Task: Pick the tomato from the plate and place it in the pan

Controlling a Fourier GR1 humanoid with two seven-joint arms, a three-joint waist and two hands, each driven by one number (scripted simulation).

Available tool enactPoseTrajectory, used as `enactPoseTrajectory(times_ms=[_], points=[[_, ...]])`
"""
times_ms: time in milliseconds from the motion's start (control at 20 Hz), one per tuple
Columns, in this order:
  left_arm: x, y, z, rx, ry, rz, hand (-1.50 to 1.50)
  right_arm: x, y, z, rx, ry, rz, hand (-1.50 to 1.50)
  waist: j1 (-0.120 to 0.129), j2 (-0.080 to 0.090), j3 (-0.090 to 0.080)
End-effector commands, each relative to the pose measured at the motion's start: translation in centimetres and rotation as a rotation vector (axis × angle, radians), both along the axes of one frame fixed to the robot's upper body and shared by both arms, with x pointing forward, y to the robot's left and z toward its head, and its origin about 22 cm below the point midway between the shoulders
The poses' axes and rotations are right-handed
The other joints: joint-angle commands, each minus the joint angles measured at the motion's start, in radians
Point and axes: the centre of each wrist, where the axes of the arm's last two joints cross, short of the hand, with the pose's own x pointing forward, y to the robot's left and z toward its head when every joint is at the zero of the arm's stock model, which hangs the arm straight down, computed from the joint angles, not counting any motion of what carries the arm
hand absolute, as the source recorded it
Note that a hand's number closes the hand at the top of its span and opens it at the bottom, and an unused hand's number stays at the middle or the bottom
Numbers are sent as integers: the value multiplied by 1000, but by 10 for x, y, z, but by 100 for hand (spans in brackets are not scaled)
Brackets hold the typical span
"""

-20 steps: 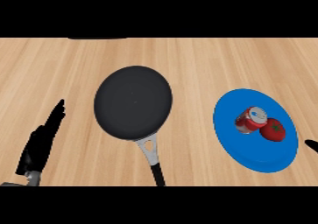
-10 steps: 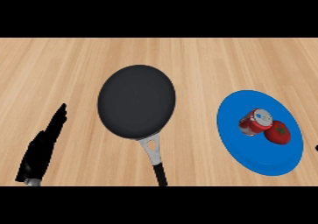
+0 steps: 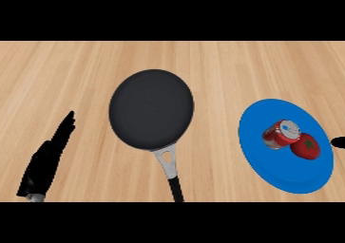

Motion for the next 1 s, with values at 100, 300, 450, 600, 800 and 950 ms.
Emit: enactPoseTrajectory(times_ms=[100, 300, 450, 600, 800, 950], points=[[8, 1, 3, -4, -12, -3, 0, 32, 2, 39, 26, 163, 42, -150, 4, 1, 0], [8, -3, -5, 4, 0, 3, 0, 29, 9, 3, 25, 343, 99, -150, -2, 2, 0], [4, 7, 3, 8, -3, -15, 0, 40, 9, 4, 70, 380, 94, -150, 3, 0, 0], [13, -17, 7, -3, -8, -1, 0, 50, 24, -4, 63, 403, 117, -150, 1, 0, 1], [10, 3, -1, -1, -7, 14, 0, 61, 36, -5, 72, 420, 136, -150, -5, -1, 0], [8, 4, 2, 1, -17, 3, 0, 74, 42, -15, 70, 456, 134, -150, 3, 0, 0]])
